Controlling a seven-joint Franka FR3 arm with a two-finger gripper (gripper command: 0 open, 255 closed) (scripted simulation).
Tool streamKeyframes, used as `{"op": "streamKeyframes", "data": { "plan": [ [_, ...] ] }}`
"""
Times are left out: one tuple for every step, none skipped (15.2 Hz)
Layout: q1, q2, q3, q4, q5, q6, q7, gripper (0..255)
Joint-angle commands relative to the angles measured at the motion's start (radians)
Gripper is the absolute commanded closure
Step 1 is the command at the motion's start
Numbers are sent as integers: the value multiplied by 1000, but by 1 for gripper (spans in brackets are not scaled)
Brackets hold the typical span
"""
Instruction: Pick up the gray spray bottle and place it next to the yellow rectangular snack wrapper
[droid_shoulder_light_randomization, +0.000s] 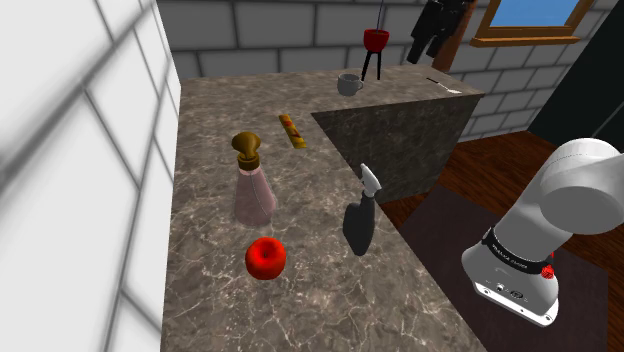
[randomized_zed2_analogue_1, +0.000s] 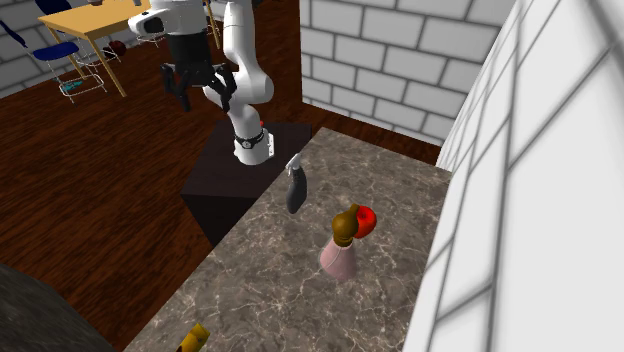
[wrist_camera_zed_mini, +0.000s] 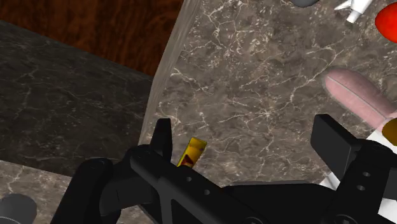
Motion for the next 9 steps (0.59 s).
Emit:
{"op": "streamKeyframes", "data": {
  "plan": [
    [0, 0, 0, 0, 0, 0, 0, 0],
    [-1, 21, 12, -8, 10, 2, 24, 0],
    [-2, 43, 23, -15, 21, 5, 48, 0],
    [-3, 65, 35, -22, 32, 8, 71, 0],
    [-3, 88, 46, -29, 43, 11, 95, 0],
    [-3, 112, 57, -35, 54, 15, 118, 0],
    [-3, 136, 68, -41, 66, 19, 141, 0],
    [-3, 160, 78, -47, 78, 24, 164, 0],
    [-2, 185, 89, -53, 91, 29, 186, 0]
  ]
}}
